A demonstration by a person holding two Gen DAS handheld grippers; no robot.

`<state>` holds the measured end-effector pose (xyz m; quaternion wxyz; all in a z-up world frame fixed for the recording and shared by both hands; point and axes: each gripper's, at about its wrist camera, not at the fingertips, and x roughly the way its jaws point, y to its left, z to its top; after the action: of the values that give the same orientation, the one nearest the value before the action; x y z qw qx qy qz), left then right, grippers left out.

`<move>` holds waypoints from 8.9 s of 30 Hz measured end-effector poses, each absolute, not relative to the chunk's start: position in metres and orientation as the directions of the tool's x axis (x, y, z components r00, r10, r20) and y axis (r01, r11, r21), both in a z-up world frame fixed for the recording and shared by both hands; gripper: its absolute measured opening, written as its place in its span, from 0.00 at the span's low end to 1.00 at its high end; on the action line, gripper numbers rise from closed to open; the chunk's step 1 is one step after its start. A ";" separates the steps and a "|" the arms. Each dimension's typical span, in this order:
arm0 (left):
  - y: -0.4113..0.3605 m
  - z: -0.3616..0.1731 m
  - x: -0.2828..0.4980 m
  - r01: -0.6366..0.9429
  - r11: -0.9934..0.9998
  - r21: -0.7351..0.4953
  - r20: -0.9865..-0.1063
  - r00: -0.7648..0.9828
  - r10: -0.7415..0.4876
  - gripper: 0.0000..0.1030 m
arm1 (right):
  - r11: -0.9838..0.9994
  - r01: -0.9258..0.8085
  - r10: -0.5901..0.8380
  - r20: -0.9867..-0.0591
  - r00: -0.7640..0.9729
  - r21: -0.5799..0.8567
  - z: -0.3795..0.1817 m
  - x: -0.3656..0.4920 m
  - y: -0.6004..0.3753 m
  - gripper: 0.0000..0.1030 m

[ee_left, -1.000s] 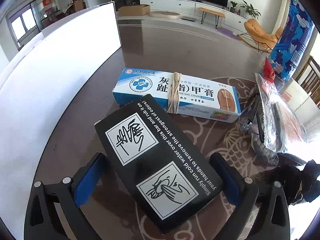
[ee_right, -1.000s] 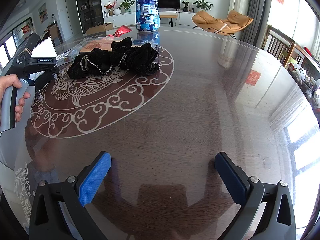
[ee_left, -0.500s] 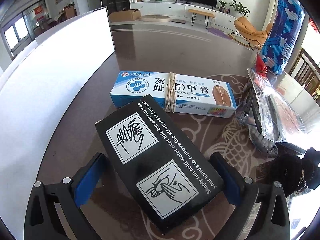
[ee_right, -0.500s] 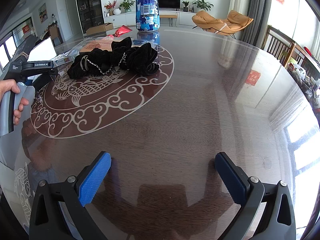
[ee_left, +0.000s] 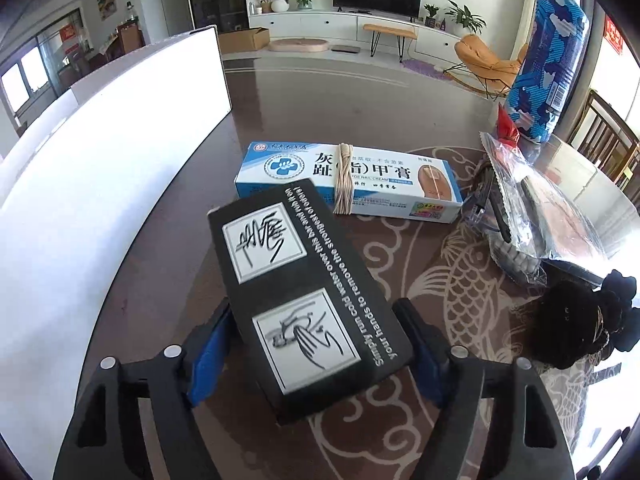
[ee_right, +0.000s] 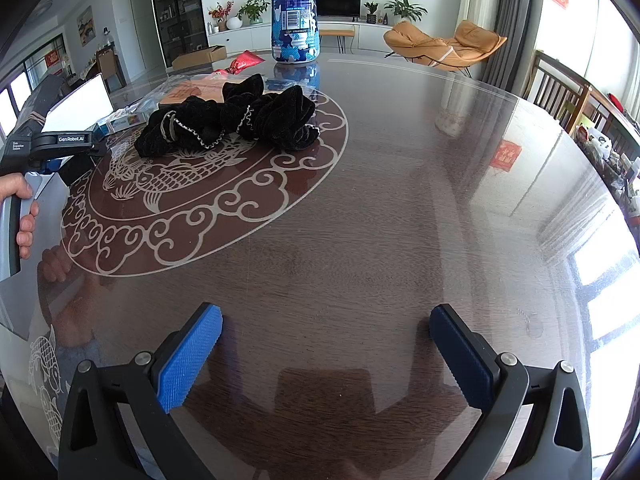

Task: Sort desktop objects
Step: 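Lower the left tool onto the black soap box and close on it, then lift the soap box with the left tool while right tool reaches a black velvet pouch, then close the right tool on the black velvet pouch and lift it while left tool holds the soap box, then carry the soap box in the left tool into the box while right tool carries the pouch there, then open both tools to drop the soap box and pouch into the box, then move both open tools back over the table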

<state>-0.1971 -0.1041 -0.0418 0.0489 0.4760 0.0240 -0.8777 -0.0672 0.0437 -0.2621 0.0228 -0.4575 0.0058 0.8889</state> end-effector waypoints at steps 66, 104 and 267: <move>-0.099 -0.042 -0.094 -0.177 -0.984 0.008 -0.786 -0.610 0.104 0.59 | -0.992 0.118 -0.101 -0.784 -0.613 0.035 -0.257 -0.064 -0.021 0.42; -0.101 -0.048 -0.100 -0.154 -0.988 0.010 -0.812 -0.577 0.081 0.96 | -0.995 0.098 -0.058 -0.807 -0.587 0.000 -0.264 -0.070 -0.017 0.96; -0.009 -0.053 -0.089 -0.225 -0.974 0.002 -0.820 -0.558 0.127 1.00 | -0.997 -0.078 0.054 -0.813 -0.580 -0.011 -0.265 -0.073 0.034 1.00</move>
<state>-0.0886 -0.0089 -0.0526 -0.1000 0.4596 -0.0532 -0.8809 -0.0729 0.0340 -0.2646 0.0372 -0.4567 0.0132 0.8888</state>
